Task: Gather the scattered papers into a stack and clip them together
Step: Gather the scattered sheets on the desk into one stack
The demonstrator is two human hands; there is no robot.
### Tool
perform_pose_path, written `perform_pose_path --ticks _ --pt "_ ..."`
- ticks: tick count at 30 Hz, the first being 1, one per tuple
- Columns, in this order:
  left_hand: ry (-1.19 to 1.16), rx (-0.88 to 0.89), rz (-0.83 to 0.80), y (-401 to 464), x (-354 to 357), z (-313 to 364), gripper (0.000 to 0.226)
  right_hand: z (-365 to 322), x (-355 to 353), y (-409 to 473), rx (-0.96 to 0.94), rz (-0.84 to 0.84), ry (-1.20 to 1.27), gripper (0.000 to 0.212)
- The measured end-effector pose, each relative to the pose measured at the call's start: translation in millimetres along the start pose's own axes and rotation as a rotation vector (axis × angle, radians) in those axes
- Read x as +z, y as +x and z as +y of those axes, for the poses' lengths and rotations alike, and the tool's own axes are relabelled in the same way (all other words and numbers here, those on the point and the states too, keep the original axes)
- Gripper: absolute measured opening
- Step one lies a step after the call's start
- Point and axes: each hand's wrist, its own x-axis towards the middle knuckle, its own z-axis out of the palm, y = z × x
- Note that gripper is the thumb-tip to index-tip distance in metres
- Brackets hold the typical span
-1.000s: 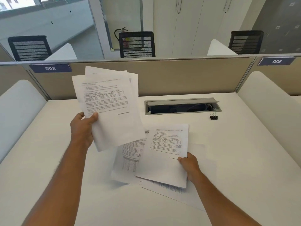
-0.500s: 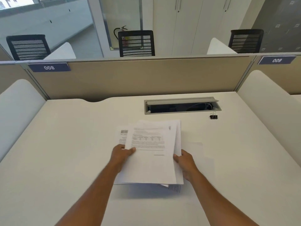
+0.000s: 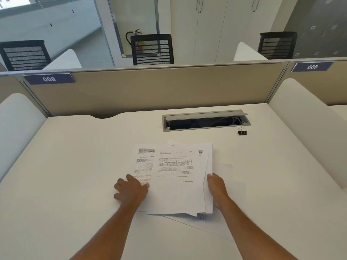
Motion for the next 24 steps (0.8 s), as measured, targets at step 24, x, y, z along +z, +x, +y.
perform_pose_path --ticks 24 --pt "-0.657 0.206 0.286 43 -120 5 0.023 -2 -6 7 -0.092 -0.066 -0.054 0.042"
